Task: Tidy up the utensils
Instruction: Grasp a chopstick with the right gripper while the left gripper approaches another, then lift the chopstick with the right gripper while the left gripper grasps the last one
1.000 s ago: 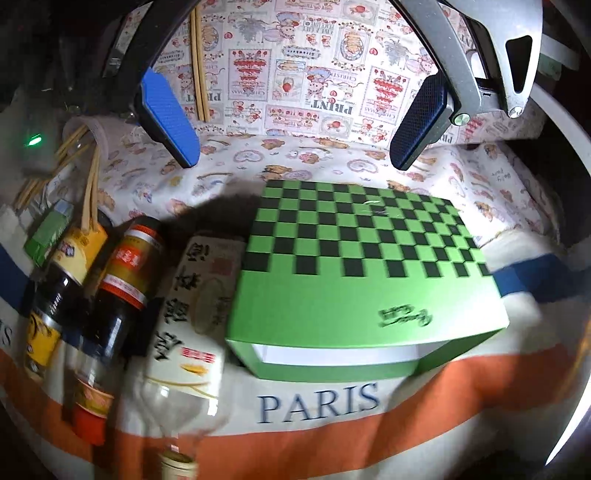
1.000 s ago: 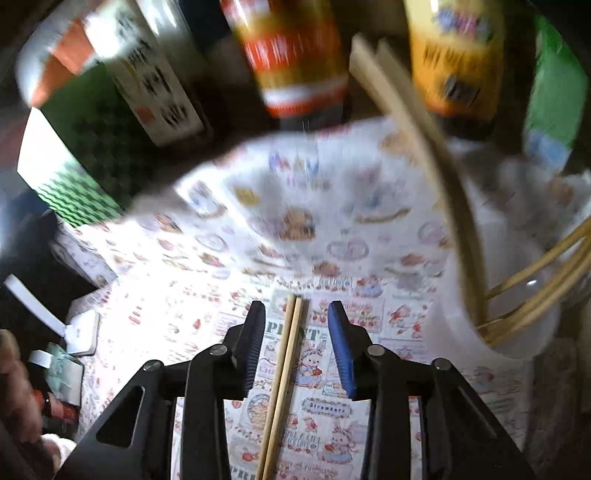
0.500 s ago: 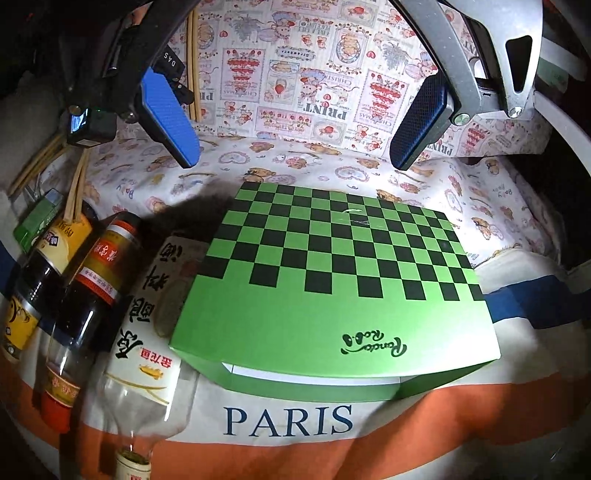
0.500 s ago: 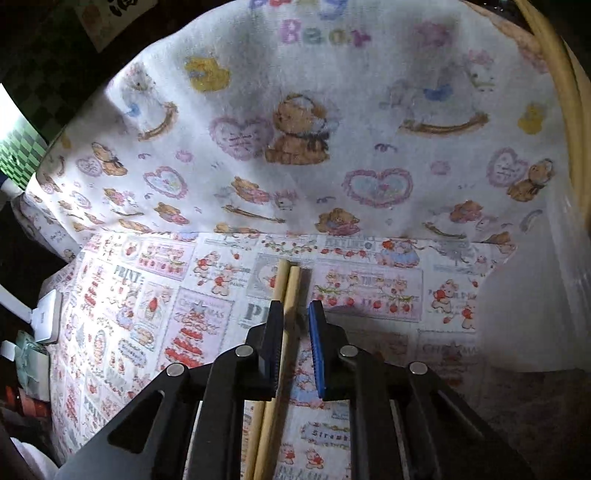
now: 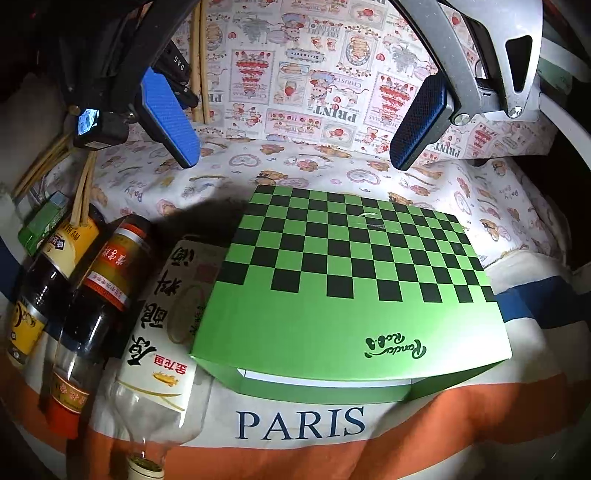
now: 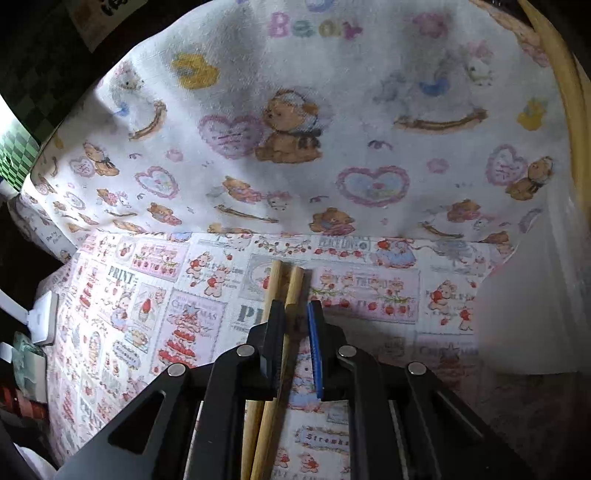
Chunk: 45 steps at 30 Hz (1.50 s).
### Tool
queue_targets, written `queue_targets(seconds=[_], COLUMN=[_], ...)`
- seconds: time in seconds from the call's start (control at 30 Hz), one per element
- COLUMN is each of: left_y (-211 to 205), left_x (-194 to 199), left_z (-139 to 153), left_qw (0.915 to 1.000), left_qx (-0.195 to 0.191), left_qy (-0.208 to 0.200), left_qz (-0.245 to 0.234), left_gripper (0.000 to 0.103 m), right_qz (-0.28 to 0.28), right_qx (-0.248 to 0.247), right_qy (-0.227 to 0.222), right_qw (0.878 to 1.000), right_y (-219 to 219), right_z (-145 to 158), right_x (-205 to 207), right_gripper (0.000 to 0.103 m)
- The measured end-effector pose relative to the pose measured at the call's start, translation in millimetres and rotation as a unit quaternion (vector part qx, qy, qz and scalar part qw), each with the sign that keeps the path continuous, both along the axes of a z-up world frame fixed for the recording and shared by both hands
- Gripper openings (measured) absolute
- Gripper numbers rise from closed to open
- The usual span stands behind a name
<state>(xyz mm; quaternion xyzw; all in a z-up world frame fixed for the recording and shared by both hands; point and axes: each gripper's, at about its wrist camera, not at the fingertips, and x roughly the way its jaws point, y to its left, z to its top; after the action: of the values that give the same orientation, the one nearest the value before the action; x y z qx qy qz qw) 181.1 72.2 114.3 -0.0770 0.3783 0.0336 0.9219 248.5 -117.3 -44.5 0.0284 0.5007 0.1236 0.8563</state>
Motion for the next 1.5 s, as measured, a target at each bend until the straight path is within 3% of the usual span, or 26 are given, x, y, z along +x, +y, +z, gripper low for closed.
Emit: queue_targets(seconds=[0.07,0.17,0.47,0.67,0.87,0.93,1.0,1.1,1.3,1.43,1.5], left_y=[0.2,2.1,6.0,-2.8,-12.9,-15.9,-22.3,-38.9,-67.4,-84.6,-91.7], left_x=[0.2,1.0,3.2,9.6,16.3,18.1,22.2,29.3,44.9,49.2,51.4], left_z=[-0.3,-1.4,-6.5,-15.3,-23.7,-26.1,-33.5,-46.4,-79.0,-92.6,-100.0], left_qw=[1.0,1.0,0.9999,0.9998,0.9997,0.9999,0.9992,0.9979,0.9927,0.9913,0.9891], left_qx=[0.0,-0.004,-0.005,0.005,0.011,-0.008,-0.033,-0.037,-0.054,-0.039,-0.052], left_qy=[0.001,0.003,0.008,0.02,0.024,0.011,0.019,0.04,0.088,0.088,0.088], left_qz=[0.0,0.004,0.011,0.005,0.0,0.004,-0.006,-0.036,-0.062,-0.09,-0.106], left_gripper=[0.102,0.102,0.102,0.102,0.095,0.095,0.084,0.071,0.064,0.058,0.053], right_qz=[-0.002,0.0,-0.009,-0.035,-0.01,-0.006,-0.008,-0.02,-0.038,-0.048,-0.063], right_qx=[-0.009,0.025,-0.015,-0.007,0.015,0.011,0.024,0.042,0.058,0.048,0.035], right_qy=[-0.003,0.011,-0.025,-0.033,-0.109,-0.132,-0.15,-0.182,-0.243,-0.286,-0.302], right_qw=[1.0,1.0,1.0,0.999,0.994,0.991,0.988,0.982,0.968,0.956,0.95], right_y=[-2.7,-8.4,-3.5,-19.1,-34.1,-39.3,-51.1,-68.0,-99.4,-109.9,-113.5], right_z=[1.8,-0.2,-1.3,5.6,69.0,89.7,110.3,139.3,185.7,208.4,214.6], right_x=[0.3,3.6,4.5,3.7,-26.6,-39.0,-48.8,-65.0,-100.7,-124.6,-130.2], right_gripper=[0.014,0.014,0.01,0.008,0.008,0.008,0.008,0.008,0.008,0.008,0.008])
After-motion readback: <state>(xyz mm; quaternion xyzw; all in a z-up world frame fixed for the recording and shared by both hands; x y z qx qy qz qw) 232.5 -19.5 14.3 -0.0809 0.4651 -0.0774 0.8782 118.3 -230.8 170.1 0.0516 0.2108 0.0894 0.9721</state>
